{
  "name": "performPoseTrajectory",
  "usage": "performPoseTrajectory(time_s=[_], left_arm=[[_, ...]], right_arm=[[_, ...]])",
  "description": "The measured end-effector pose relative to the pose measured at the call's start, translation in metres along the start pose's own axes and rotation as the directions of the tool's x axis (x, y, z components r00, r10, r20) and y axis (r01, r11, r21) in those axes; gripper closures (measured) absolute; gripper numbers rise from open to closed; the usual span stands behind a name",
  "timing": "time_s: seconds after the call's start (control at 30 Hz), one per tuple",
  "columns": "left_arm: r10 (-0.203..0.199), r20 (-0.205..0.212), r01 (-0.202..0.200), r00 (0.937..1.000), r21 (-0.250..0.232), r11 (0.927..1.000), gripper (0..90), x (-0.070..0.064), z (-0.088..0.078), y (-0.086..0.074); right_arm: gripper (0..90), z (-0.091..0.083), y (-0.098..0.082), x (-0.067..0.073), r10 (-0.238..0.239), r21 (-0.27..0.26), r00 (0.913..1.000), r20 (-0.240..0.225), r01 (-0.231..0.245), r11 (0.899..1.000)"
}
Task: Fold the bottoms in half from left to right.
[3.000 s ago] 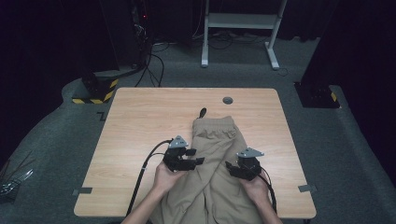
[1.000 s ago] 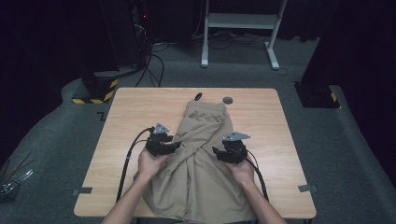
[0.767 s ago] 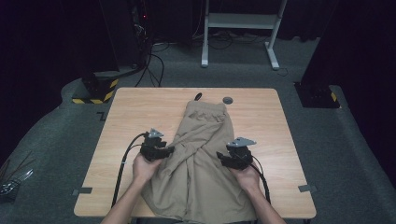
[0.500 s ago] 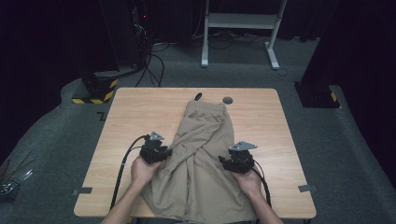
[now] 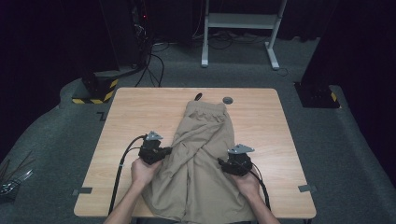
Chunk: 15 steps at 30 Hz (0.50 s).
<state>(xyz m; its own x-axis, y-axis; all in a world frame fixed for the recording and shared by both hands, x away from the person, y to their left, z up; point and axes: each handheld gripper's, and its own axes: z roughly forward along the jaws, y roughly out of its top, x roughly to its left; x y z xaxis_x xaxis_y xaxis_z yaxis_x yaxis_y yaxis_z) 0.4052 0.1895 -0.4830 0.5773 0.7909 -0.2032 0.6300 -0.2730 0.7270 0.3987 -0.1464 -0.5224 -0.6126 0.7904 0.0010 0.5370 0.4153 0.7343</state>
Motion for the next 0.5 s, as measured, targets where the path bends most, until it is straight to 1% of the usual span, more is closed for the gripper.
performPoseTrajectory(time_s=[0.07,0.1,0.13,0.17,0.2,0.23,0.27,0.3,0.33,0.37,0.4,0.43,0.47,0.5], left_arm=[[0.007,0.033,-0.006,0.9994,-0.03,0.9995,89.6,-0.008,-0.005,0.004],[0.026,0.07,-0.022,0.9972,-0.045,0.9987,89.5,-0.02,-0.006,0.007],[0.026,0.07,-0.022,0.9972,-0.045,0.9987,89.6,-0.02,-0.006,0.007],[0.043,0.079,-0.039,0.996,-0.046,0.9982,89.6,-0.027,-0.006,0.008],[0.072,0.109,-0.068,0.9914,-0.044,0.9967,89.5,-0.04,-0.003,0.01],[0.072,0.109,-0.068,0.9914,-0.044,0.9967,89.5,-0.04,-0.003,0.01],[0.082,0.122,-0.077,0.9891,-0.041,0.9962,89.5,-0.046,-0.001,0.01],[0.096,0.145,-0.093,0.9848,-0.029,0.9953,89.5,-0.056,0.005,0.01],[0.096,0.145,-0.093,0.9848,-0.029,0.9953,89.5,-0.056,0.005,0.01],[0.111,0.142,-0.111,0.9837,-0.009,0.9938,89.5,-0.064,0.013,0.008],[0.111,0.142,-0.111,0.9837,-0.009,0.9938,89.5,-0.064,0.013,0.008],[0.116,0.132,-0.117,0.9845,0.004,0.9931,89.5,-0.066,0.017,0.007],[0.115,0.127,-0.118,0.9853,0.017,0.9929,89.5,-0.067,0.023,0.006],[0.12,0.108,-0.125,0.987,0.049,0.9909,89.5,-0.067,0.033,0.003]], right_arm=[[43.7,0.0,0.0,0.001,-0.006,0.001,1.0,0.004,0.006,1.0],[43.6,0.001,0.0,0.001,-0.011,0.0,0.9999,0.006,0.011,1.0],[43.6,0.001,0.0,0.001,-0.011,0.0,0.9999,0.006,0.011,1.0],[43.5,0.0,0.0,0.001,-0.012,0.003,0.9999,0.007,0.012,1.0],[43.3,0.0,0.0,0.001,-0.012,0.004,0.9999,0.007,0.012,1.0],[43.0,0.0,0.0,0.001,-0.01,0.002,0.9999,0.005,0.009,1.0],[43.0,0.0,0.0,0.001,-0.01,0.002,0.9999,0.005,0.009,1.0],[42.9,0.0,0.0,0.0,-0.006,0.002,1.0,0.0,0.006,1.0],[42.8,-0.001,0.0,0.0,-0.004,0.004,1.0,-0.003,0.004,1.0],[42.7,-0.003,0.0,0.0,0.001,0.002,1.0,-0.009,-0.001,1.0],[42.7,-0.003,0.0,0.0,0.001,0.002,1.0,-0.009,-0.001,1.0],[42.7,-0.008,0.0,0.001,0.001,-0.007,0.9998,-0.02,-0.001,1.0],[42.7,-0.008,0.0,0.001,0.001,-0.007,0.9998,-0.02,-0.001,1.0],[42.4,-0.016,-0.002,0.003,-0.011,-0.013,0.9995,-0.029,0.011,1.0]])
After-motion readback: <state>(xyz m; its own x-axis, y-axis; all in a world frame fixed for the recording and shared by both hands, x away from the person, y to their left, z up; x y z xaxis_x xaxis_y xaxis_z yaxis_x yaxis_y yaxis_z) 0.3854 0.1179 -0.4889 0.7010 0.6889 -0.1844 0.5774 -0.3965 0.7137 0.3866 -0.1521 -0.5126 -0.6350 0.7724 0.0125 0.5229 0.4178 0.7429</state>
